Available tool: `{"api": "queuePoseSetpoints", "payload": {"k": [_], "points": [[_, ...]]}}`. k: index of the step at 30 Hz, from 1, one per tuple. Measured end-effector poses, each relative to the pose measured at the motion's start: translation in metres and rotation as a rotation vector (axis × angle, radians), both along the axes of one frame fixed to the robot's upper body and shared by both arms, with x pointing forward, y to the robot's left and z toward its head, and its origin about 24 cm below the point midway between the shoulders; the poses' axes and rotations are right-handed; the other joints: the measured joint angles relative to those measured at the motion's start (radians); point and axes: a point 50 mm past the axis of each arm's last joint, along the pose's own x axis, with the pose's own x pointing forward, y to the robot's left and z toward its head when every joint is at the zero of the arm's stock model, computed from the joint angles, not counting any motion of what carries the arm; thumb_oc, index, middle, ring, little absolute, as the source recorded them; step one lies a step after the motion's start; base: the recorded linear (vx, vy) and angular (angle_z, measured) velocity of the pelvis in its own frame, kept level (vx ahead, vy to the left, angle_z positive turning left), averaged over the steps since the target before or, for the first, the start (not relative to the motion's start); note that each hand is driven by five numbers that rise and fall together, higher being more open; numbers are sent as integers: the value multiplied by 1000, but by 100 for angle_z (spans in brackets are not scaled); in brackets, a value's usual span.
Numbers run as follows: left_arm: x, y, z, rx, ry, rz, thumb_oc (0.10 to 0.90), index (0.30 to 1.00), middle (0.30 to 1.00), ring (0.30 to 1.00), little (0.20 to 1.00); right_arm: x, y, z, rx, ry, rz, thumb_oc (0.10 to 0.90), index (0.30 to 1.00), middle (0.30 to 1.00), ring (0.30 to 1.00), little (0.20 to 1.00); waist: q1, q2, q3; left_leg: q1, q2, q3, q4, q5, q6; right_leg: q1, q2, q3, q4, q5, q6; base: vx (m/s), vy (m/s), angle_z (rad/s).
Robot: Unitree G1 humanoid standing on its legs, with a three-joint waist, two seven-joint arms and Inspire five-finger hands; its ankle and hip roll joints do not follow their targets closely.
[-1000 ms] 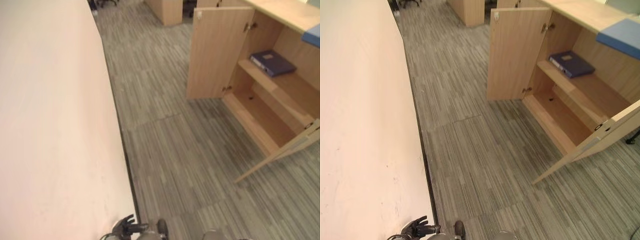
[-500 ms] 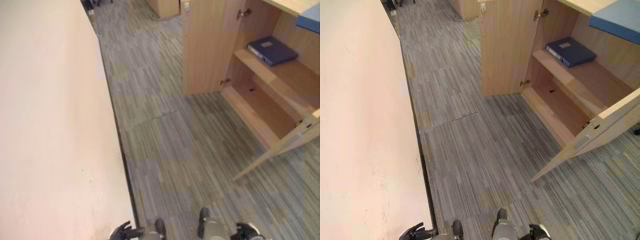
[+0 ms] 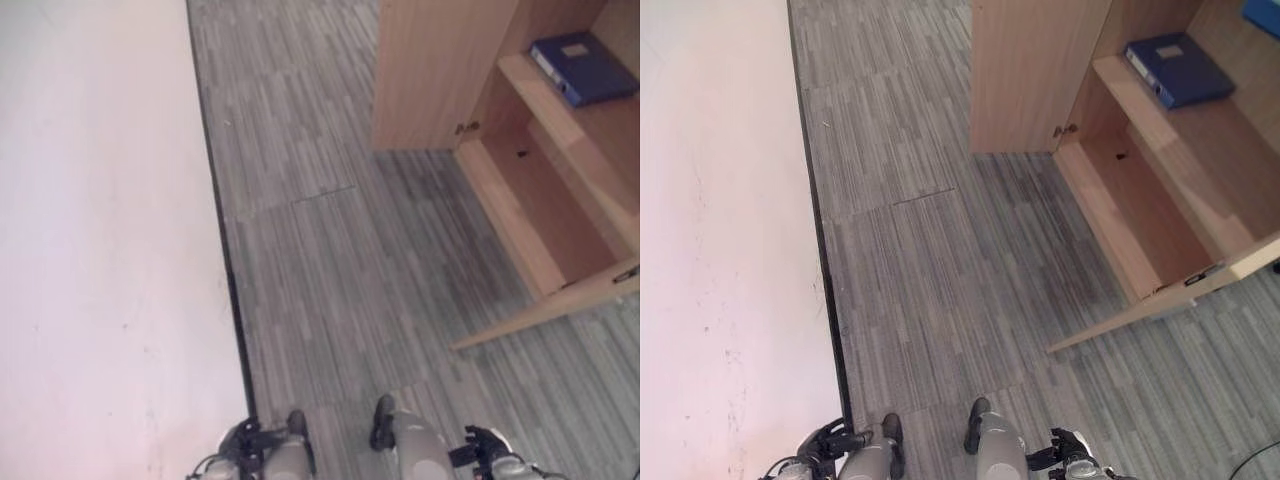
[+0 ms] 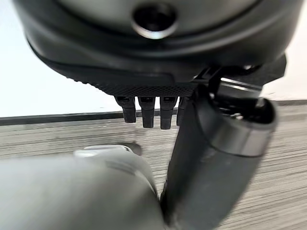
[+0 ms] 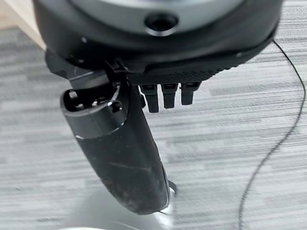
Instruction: Put the empty folder in the office cabinet
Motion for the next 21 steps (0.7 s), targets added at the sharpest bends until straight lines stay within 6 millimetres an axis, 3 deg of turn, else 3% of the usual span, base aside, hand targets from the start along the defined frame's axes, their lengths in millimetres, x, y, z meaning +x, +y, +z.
{"api": "queuePoseSetpoints", "payload": {"k": [1,2,4,6,7,10,15,17,18,20,21], "points": [[1,0,0,-1,-6,1,800,900,900,900,900,-2,0,-1,-1,6,-3,800,900,900,900,900,6,-3,-1,-7,8,-6,37,6,1,18,4,-4,-13,14,-18,145,-67,1],[3,0,1,-1,-14,0,800,900,900,900,900,-3,-1,-1,-3,13,-6,800,900,900,900,900,15,-13,-13,-47,16,-24,117,43,-33,54,15,2,-44,2,-28,161,-44,1],[9,1,4,2,-39,-2,800,900,900,900,900,-4,-2,-1,-7,21,-10,800,900,900,900,900,20,-30,-22,-103,11,-13,169,37,-11,79,12,-14,-74,12,-41,342,20,11],[10,-1,5,-4,-46,-3,800,900,900,900,900,-10,-4,-3,-10,39,-14,800,900,900,900,900,30,-36,-29,-121,-9,23,11,33,-8,109,25,-20,-120,17,-28,394,121,3],[8,-1,4,-6,-42,1,800,900,900,900,900,-12,-4,-4,-10,46,-13,800,900,900,900,900,42,-22,-36,-121,-20,36,-99,40,-8,122,32,-20,-134,21,-26,447,138,-7],[4,-4,2,-20,-37,12,800,900,900,900,900,-23,-2,-7,-7,74,-7,800,900,900,900,900,44,0,-48,-121,-20,36,-369,117,-19,175,71,-34,-191,26,-16,354,117,0],[-3,-6,-1,-33,-15,25,800,900,900,900,900,-39,-6,-10,-18,128,-15,800,900,900,900,900,72,21,-62,-85,-10,48,-459,160,-16,299,82,14,-258,-3,28,501,175,-26],[-15,-7,-7,-39,33,38,800,900,900,900,900,-48,-10,-11,-23,151,-28,800,900,900,900,900,95,37,-113,-78,-3,69,-420,158,0,316,63,67,-252,-35,69,375,164,-76],[-21,-6,-8,-34,55,43,800,900,900,900,900,-56,-9,-13,-18,178,-21,800,900,900,900,900,99,36,-139,-59,-25,102,-404,211,61,327,33,92,-236,-50,111,213,115,-52],[-21,7,-6,5,59,32,800,900,900,900,900,-54,6,-17,27,176,8,800,900,900,900,900,91,-21,-152,-44,-102,137,-393,174,114,327,-53,113,-228,-50,116,331,217,-18],[-19,9,-5,14,57,30,800,900,900,900,900,-47,9,-16,34,159,15,800,900,900,900,900,92,-32,-152,-46,-121,147,-385,159,129,325,-74,114,-223,-39,112,283,249,4]]}}
